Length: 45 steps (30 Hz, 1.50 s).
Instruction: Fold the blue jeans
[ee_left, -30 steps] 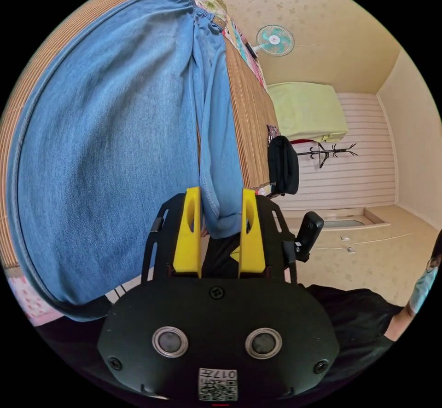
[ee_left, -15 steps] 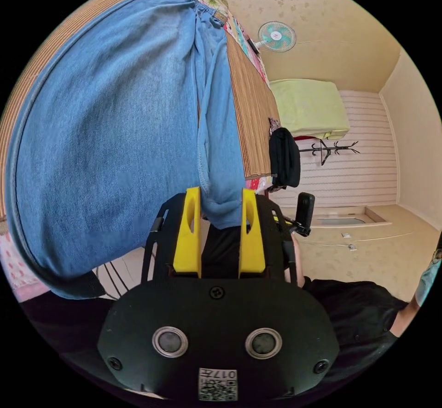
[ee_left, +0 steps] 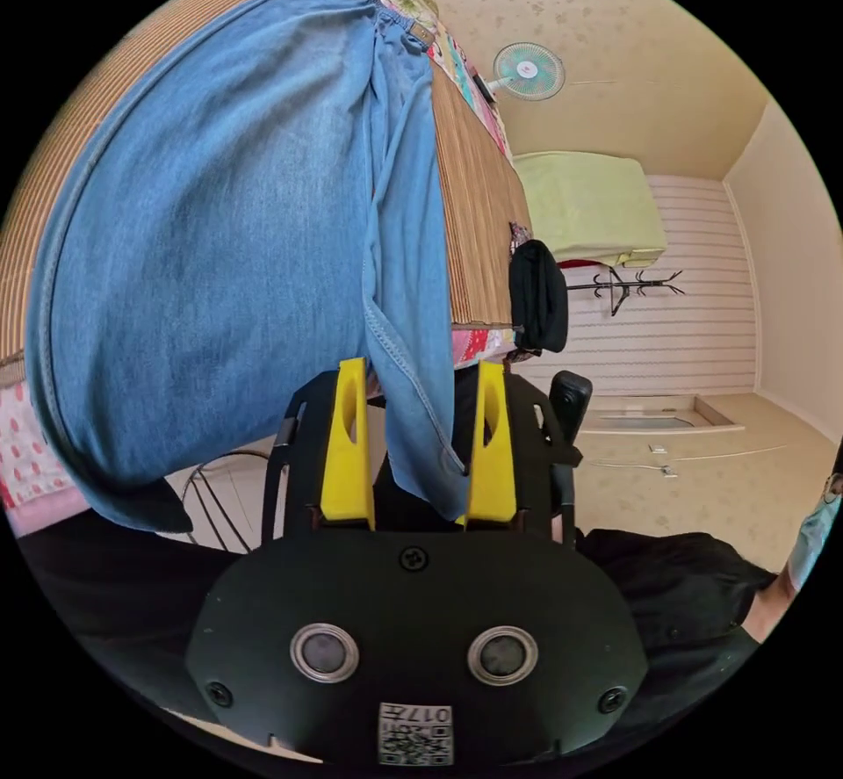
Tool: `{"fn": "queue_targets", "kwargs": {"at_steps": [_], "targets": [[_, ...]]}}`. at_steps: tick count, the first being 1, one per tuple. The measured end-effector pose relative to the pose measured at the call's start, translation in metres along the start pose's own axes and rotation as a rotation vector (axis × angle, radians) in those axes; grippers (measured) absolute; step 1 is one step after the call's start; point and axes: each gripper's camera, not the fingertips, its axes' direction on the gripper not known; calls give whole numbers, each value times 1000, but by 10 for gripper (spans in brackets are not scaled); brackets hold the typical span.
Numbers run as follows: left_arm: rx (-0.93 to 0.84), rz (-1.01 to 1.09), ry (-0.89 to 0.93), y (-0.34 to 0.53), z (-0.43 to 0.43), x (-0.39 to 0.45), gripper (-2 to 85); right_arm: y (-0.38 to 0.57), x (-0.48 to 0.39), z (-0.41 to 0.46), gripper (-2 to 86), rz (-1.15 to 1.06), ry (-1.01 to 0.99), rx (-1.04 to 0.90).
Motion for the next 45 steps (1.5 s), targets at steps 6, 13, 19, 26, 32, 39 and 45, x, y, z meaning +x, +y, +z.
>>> {"fn": "queue_targets", "kwargs": {"at_steps": [6, 13, 19, 26, 32, 39, 45], "targets": [[-30, -11, -19, -18, 7, -13, 17, -6, -1, 13, 32, -12, 88, -121], [28, 19, 84, -7, -11, -11, -5, -2, -15, -25, 78, -34, 307, 78], [21, -22, 143, -4, -11, -20, -5, -23, 22, 5, 107, -11, 396, 118], [30, -36, 144, -5, -20, -22, 5, -37, 44, 57, 61, -23, 450, 3], [61, -38, 125, 6, -39, -24, 138, -28, 24, 60, 25, -91, 300, -39], [24, 76, -12, 28, -49, 15, 158, -38, 13, 69, 24, -124, 274, -26], [-102, 229, -94, 22, -19, 47, 11, -51, 21, 56, 32, -199, 170, -44]]}}
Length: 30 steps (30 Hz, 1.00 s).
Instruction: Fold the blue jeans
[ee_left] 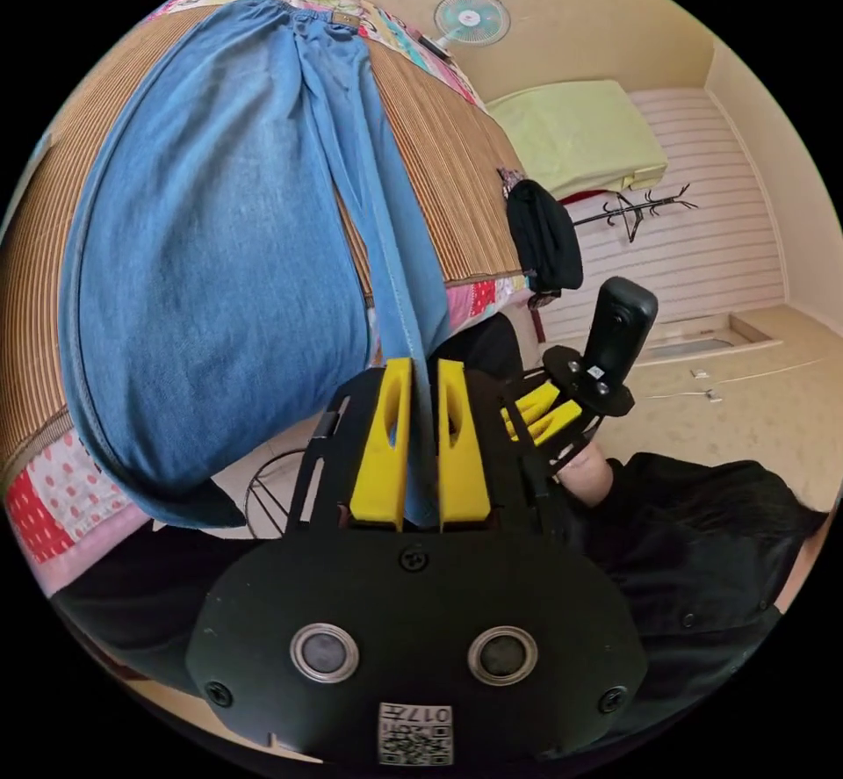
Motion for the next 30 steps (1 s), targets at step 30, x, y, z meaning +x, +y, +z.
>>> {"fn": "queue_targets", "kwargs": {"at_steps": [30], "targets": [[196, 201, 399, 15, -80, 13, -9, -445, 315, -181, 15, 305, 914, 520]]}}
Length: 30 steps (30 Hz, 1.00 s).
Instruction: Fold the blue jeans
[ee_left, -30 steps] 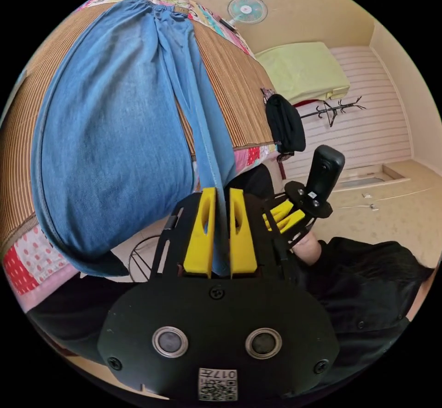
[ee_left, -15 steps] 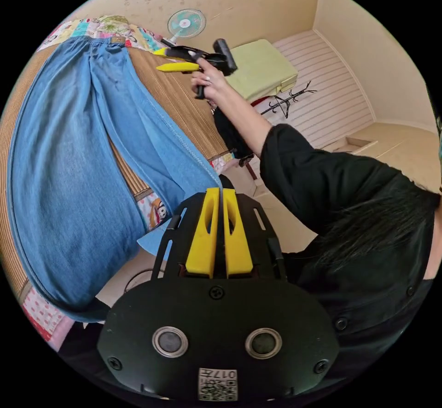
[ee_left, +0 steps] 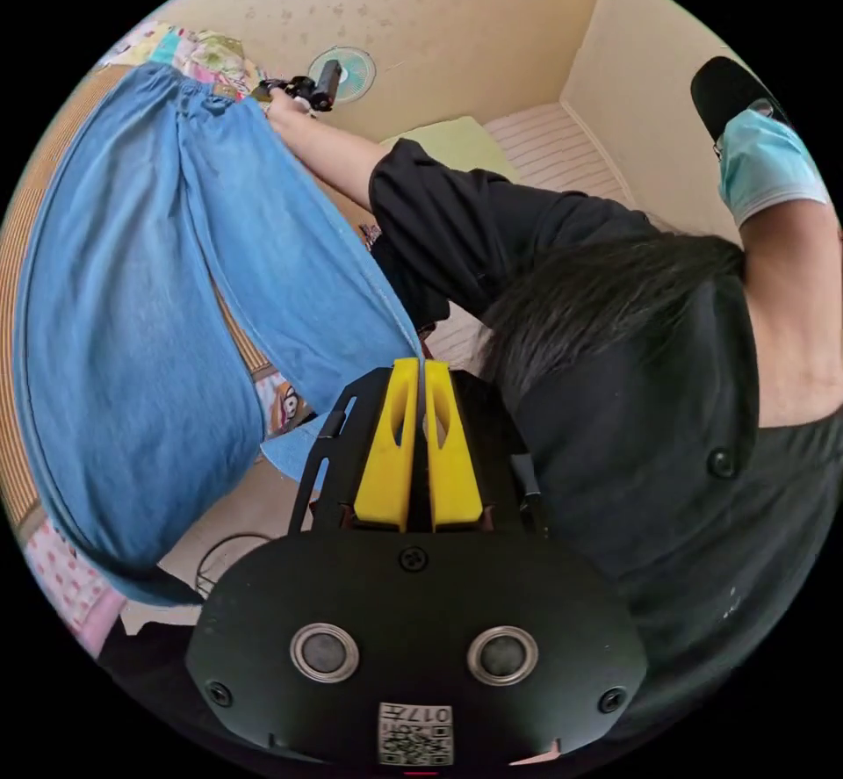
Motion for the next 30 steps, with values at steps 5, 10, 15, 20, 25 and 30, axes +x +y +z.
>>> {"fn": "queue_targets", "kwargs": {"at_steps": [5, 10, 15, 20, 25, 30], "targets": [[159, -201, -68, 55, -51, -24, -9, -25, -112, 23, 20, -116, -266, -34], [238, -349, -320, 101, -85, -31, -6, 5, -163, 71, 60, -72, -546, -197], [302, -444, -448, 128, -123, -37, 25, 97, -169, 6, 80, -214, -578, -277], [292, -394, -500, 115, -133, -41, 71, 247, -123, -88, 87, -283, -429, -369], [199, -272, -524, 65, -104, -50, 86, 384, -84, -164, 107, -121, -358, -386], [30, -294, -723, 35, -53, -64, 56, 464, -90, -208, 102, -19, -409, -374]]}}
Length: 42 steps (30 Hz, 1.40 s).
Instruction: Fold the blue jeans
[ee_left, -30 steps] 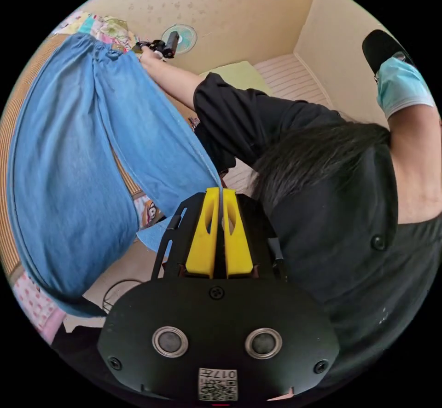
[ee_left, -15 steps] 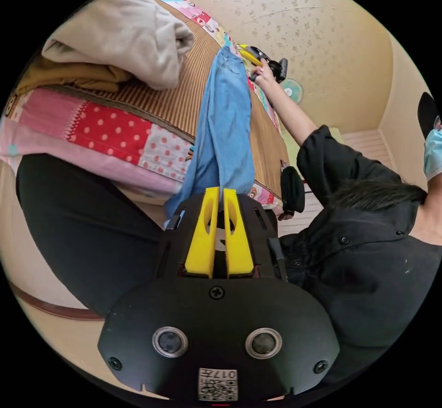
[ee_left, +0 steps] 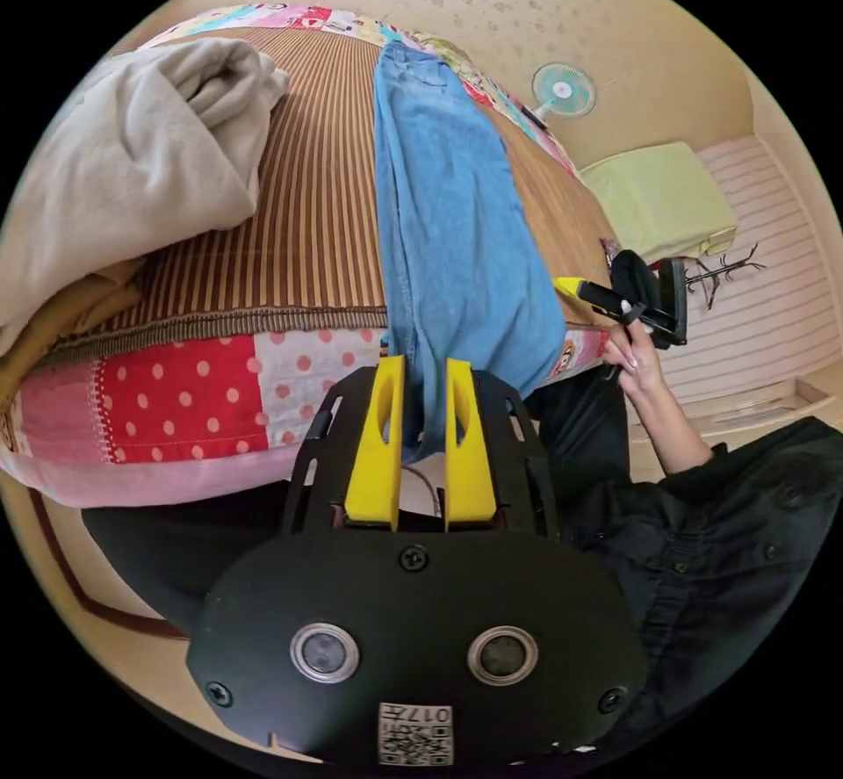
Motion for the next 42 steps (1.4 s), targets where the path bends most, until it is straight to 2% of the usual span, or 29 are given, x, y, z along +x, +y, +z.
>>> {"fn": "queue_targets", "kwargs": {"at_steps": [3, 6, 8, 10, 12, 14, 18, 20, 26, 32, 42], "targets": [[56, -28, 40, 8, -18, 9, 10, 18, -20, -11, 37, -47, -24, 11], [151, -38, 134, 24, -47, 11, -4, 32, -37, -32, 19, -99, -76, 72], [177, -68, 129, 34, -53, 6, -5, 37, -34, -27, 16, -98, -110, 35], [121, -123, 55, 38, -43, -4, -5, 40, -24, -17, 16, -54, -114, -9], [66, -181, 49, 42, -34, -15, 5, 44, -18, -27, 22, -38, -128, 50], [108, -174, 73, 46, -40, -13, 26, 42, -16, -45, 35, -44, -27, 117], [124, -161, 57, 40, -43, 1, 53, 4, 11, -74, 130, 57, 415, 224], [111, -136, 77, 34, -37, 9, 54, -24, 33, -76, 153, 100, 520, 252], [57, -83, 151, 23, -13, 40, 55, -107, 98, -44, 202, 245, 621, 124], [100, -97, 132, 30, -23, 47, 56, -111, 86, -43, 206, 239, 657, 159], [56, -123, 159, 31, -13, 36, 55, -112, 77, -54, 206, 249, 641, 152]]}}
